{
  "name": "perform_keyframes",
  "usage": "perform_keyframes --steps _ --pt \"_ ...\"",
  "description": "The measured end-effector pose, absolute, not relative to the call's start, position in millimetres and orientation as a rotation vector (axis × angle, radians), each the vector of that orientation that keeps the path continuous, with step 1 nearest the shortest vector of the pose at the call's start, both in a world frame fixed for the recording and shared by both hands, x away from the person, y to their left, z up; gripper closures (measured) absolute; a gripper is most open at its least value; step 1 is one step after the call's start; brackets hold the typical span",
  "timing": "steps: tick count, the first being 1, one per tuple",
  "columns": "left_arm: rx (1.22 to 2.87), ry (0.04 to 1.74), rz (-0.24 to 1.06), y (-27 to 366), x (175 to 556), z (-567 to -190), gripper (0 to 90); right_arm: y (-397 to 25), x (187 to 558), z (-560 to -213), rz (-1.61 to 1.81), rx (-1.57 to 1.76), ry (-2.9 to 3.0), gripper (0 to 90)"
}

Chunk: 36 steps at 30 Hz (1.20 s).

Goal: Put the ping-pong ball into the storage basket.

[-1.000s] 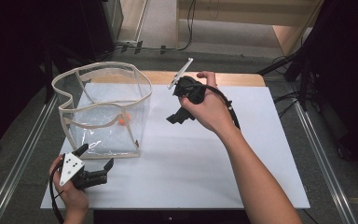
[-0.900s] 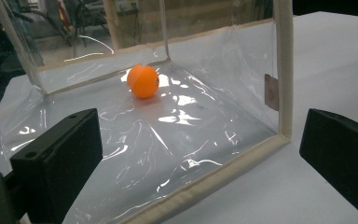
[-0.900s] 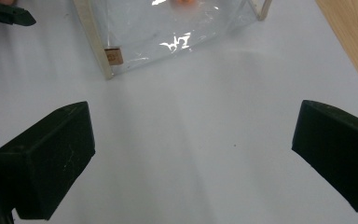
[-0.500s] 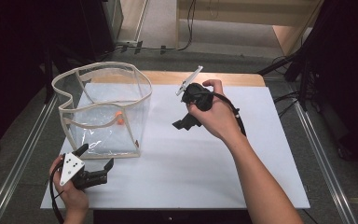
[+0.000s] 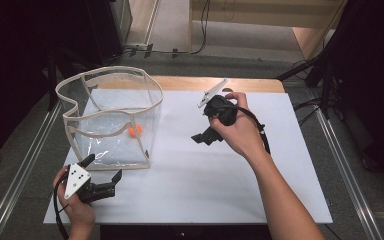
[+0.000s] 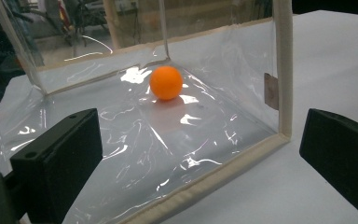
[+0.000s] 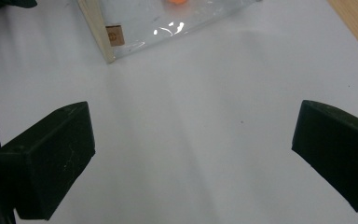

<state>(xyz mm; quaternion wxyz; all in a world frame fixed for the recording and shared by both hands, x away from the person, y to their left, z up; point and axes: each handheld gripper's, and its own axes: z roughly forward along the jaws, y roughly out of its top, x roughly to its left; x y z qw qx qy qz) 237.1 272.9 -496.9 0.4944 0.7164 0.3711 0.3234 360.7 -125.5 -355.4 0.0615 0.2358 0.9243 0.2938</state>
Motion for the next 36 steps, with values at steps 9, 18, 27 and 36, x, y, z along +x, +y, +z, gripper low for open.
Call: perform_keyframes --steps 9,18,27,36 --pt "1.74 0.901 0.786 273 237 -497 0.0 -140 354 -364 0.907 0.745 2.771 0.0" --pt "1.742 0.902 0.787 272 237 -497 0.0 -154 345 -370 0.901 0.776 2.748 0.0" --pt "1.743 0.903 0.791 272 237 -497 0.0 -168 339 -381 0.914 0.826 2.734 0.0" --pt "1.742 0.905 0.791 272 237 -497 0.0 -182 329 -396 0.965 0.847 2.704 0.0"
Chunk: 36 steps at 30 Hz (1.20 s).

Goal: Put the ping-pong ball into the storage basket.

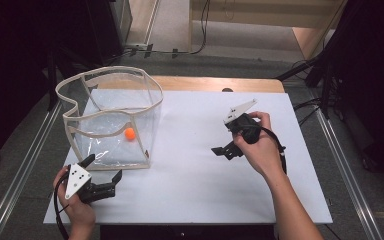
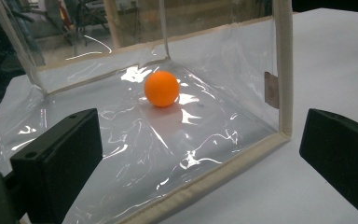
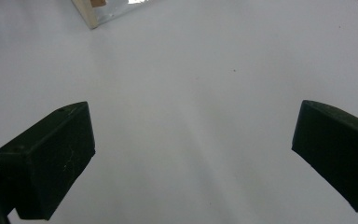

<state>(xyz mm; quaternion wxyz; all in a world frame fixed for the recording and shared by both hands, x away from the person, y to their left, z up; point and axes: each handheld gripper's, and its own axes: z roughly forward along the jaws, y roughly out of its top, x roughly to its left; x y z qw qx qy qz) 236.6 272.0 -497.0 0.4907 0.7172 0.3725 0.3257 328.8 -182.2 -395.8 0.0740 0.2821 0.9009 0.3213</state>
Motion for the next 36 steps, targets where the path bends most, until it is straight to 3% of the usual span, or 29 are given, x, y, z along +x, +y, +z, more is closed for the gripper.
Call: perform_keyframes --steps 36 --pt "1.744 0.906 0.796 272 237 -497 0.0 -238 287 -444 1.124 0.902 2.539 0.0"
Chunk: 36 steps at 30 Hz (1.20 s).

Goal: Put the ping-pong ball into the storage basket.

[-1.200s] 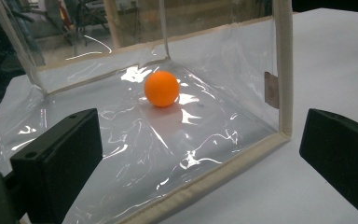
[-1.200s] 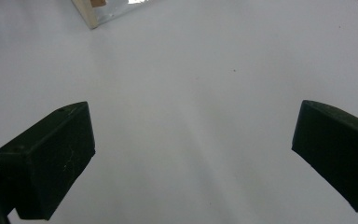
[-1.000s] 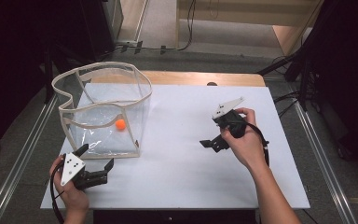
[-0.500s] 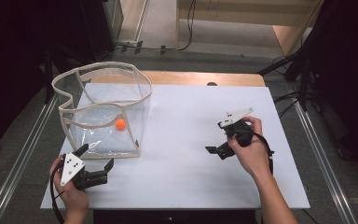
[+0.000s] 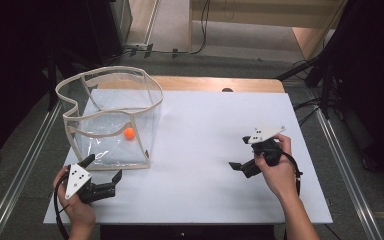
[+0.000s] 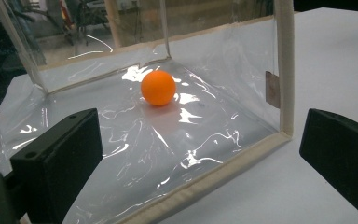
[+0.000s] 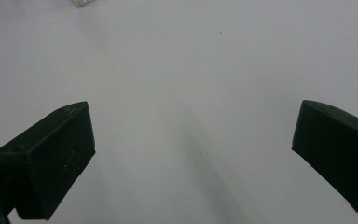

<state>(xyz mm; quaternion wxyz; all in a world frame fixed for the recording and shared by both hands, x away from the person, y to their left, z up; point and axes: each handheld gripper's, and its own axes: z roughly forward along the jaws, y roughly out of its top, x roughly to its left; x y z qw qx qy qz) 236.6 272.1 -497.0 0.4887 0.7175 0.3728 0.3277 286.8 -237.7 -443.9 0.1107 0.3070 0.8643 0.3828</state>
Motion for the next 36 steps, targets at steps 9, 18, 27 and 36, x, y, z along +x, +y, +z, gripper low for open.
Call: perform_keyframes --steps 9,18,27,36 --pt "1.742 0.908 0.796 272 236 -497 0.0 -257 273 -459 1.189 0.948 2.481 0.0" --pt "1.741 0.909 0.796 272 237 -497 0.0 -271 263 -473 1.242 0.97 2.44 0.0" --pt "1.742 0.909 0.797 272 236 -497 0.0 -282 256 -482 1.262 0.958 2.417 0.0" --pt "1.741 0.909 0.796 272 236 -497 0.0 -299 248 -493 1.348 0.979 2.335 0.0"
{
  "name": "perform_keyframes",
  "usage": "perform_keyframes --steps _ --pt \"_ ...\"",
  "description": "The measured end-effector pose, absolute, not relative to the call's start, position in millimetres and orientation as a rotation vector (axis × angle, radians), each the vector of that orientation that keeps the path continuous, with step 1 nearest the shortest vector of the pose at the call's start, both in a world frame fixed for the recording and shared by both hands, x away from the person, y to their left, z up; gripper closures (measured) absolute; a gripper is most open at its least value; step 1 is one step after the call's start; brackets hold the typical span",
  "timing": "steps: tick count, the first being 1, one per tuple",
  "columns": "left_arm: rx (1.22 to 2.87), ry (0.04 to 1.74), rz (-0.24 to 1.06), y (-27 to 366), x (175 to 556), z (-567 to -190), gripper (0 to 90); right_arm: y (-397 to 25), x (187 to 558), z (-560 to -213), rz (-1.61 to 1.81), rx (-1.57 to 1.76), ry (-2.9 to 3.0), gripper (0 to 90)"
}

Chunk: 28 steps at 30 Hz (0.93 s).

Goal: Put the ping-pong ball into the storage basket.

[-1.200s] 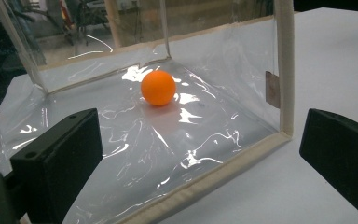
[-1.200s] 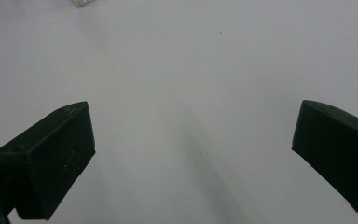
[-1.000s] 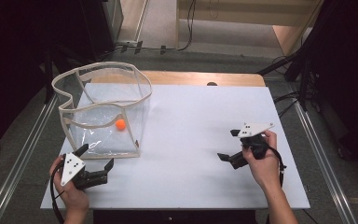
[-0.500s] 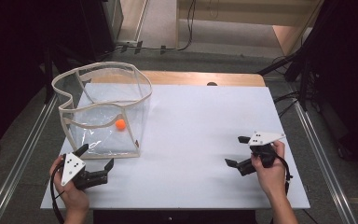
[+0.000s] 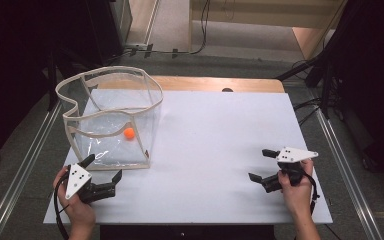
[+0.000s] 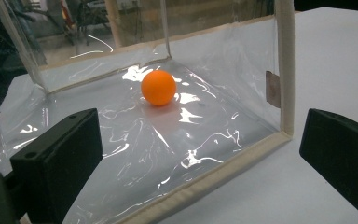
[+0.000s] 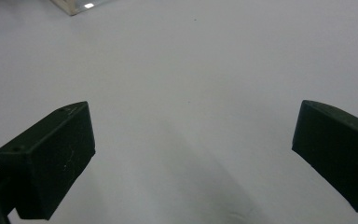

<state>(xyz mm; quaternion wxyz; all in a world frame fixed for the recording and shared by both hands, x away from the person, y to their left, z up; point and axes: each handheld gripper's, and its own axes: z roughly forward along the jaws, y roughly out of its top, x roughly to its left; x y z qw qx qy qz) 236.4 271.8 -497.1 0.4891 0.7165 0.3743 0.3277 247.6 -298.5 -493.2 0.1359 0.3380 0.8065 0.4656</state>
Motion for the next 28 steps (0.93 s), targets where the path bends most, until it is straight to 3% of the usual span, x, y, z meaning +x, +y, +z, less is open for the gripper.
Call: perform_keyframes --steps 28 --pt "1.732 0.907 0.795 273 236 -497 0.0 -330 236 -505 1.417 1.042 2.172 0.0"
